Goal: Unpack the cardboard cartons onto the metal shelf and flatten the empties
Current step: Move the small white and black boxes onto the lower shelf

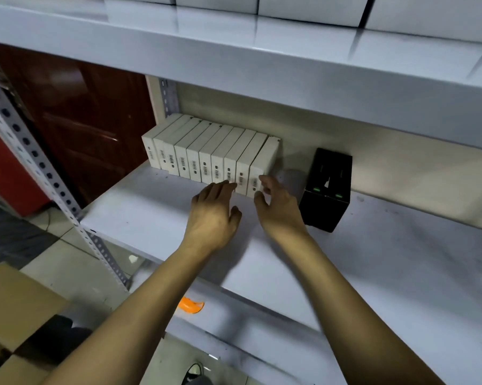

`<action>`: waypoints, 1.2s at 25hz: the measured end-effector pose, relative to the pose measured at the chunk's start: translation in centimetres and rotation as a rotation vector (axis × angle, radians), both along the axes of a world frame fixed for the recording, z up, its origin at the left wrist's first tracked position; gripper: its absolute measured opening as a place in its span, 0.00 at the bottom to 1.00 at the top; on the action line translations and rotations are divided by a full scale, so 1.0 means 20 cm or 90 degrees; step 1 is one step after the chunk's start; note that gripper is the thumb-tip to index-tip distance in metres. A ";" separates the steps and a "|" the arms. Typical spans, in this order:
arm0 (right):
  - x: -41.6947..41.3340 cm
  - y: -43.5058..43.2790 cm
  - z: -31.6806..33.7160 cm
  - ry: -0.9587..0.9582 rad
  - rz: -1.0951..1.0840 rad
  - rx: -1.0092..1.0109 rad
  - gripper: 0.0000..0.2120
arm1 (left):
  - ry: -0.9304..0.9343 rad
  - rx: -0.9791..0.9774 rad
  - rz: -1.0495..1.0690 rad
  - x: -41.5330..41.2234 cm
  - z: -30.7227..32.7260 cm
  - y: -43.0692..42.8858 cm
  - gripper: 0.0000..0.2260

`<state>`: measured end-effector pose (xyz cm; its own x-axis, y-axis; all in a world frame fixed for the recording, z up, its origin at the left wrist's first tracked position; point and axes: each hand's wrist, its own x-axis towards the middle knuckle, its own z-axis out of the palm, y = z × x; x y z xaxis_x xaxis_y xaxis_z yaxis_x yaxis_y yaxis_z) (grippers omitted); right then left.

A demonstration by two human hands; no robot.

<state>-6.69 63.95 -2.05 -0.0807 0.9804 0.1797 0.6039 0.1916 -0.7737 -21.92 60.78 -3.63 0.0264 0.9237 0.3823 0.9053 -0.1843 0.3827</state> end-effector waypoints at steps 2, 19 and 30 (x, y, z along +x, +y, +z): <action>-0.01 -0.07 -0.03 -0.006 0.028 0.011 0.20 | 0.012 -0.016 0.021 -0.03 0.00 -0.07 0.22; -0.54 -0.53 -0.10 0.019 0.143 0.023 0.14 | -0.150 -0.087 0.185 -0.56 -0.07 -0.69 0.18; -1.28 -0.97 -0.15 -0.002 0.315 0.006 0.12 | -0.189 -0.104 0.356 -1.19 -0.07 -1.29 0.12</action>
<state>-32.27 44.48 -5.14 -0.5374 0.8222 0.1875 0.4408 0.4634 -0.7687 -45.81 34.90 -5.13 -0.5598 0.8143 0.1532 0.6993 0.3652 0.6144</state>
